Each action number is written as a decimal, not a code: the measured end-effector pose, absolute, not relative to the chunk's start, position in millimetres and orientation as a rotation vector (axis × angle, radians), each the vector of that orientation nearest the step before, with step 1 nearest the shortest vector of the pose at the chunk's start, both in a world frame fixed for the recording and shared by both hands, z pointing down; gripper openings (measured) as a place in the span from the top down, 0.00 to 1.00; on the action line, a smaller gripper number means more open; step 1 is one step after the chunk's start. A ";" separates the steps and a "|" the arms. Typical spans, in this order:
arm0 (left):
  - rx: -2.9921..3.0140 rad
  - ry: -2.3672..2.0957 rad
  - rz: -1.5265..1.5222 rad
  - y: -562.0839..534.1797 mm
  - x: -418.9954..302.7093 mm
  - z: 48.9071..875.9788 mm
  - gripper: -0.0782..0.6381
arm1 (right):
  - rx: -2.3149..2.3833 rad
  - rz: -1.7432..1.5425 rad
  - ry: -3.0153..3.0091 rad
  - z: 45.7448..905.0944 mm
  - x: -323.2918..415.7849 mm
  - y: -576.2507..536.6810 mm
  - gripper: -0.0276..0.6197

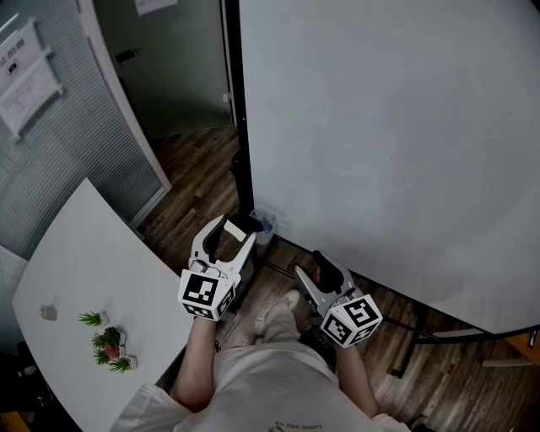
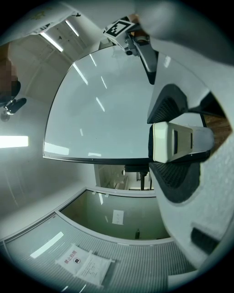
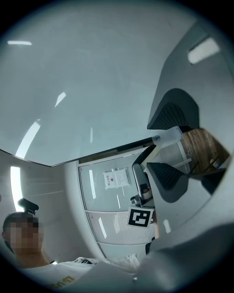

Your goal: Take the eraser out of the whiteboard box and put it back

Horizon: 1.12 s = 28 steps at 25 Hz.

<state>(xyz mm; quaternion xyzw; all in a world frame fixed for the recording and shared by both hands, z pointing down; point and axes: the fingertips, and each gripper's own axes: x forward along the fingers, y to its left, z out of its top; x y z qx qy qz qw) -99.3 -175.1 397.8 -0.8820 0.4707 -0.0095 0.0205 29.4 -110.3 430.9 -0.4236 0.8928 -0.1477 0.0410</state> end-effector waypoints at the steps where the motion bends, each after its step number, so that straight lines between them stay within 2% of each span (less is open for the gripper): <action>1: -2.737 1.456 -0.030 -175.7 -98.4 398.1 0.52 | -1.300 -0.454 2.732 431.3 29.9 -110.7 0.60; 28: -2.793 1.425 -0.063 -189.3 -86.4 410.0 0.52 | -1.319 -0.492 2.726 440.7 39.1 -126.4 0.60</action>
